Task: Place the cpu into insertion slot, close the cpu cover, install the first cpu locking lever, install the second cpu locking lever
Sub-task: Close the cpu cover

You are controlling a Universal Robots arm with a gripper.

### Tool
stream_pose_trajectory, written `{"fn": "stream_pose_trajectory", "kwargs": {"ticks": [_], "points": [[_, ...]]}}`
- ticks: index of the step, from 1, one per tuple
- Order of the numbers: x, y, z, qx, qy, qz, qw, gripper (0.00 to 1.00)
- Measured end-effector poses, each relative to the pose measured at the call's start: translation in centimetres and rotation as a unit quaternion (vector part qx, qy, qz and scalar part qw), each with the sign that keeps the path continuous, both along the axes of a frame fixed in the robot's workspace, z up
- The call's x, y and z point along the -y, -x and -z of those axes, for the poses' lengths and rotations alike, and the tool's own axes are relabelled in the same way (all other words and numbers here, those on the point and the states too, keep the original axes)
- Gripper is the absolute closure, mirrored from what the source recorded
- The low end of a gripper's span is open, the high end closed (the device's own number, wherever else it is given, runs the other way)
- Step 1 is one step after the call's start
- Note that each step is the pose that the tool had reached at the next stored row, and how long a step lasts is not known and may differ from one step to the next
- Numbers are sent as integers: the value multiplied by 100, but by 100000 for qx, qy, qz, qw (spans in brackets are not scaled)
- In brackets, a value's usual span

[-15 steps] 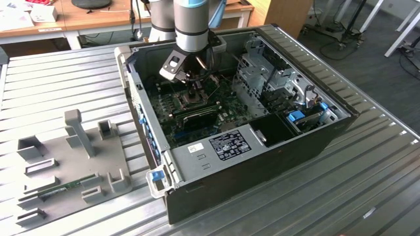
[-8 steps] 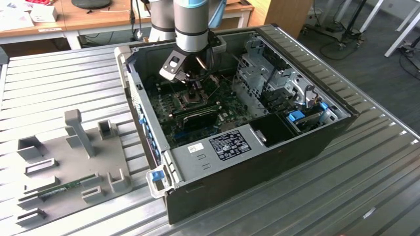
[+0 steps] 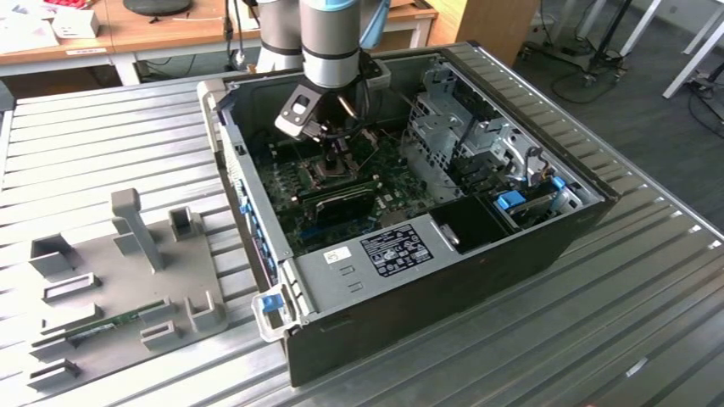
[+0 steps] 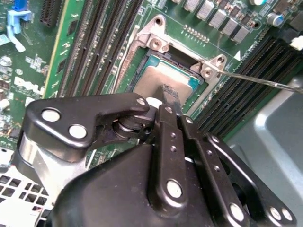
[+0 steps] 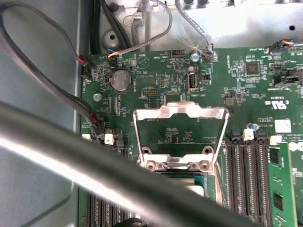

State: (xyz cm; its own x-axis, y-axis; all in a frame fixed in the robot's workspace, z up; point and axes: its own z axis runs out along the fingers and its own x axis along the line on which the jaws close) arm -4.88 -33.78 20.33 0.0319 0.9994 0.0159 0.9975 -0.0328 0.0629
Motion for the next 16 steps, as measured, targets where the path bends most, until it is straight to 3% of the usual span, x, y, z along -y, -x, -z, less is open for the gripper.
{"fn": "stream_pose_trajectory", "kwargs": {"ticks": [7, 16], "points": [[1, 1, -133, -10, 13, 6, 100000, 90], [1, 1, -385, -5, 6, 6, 100000, 90]]}}
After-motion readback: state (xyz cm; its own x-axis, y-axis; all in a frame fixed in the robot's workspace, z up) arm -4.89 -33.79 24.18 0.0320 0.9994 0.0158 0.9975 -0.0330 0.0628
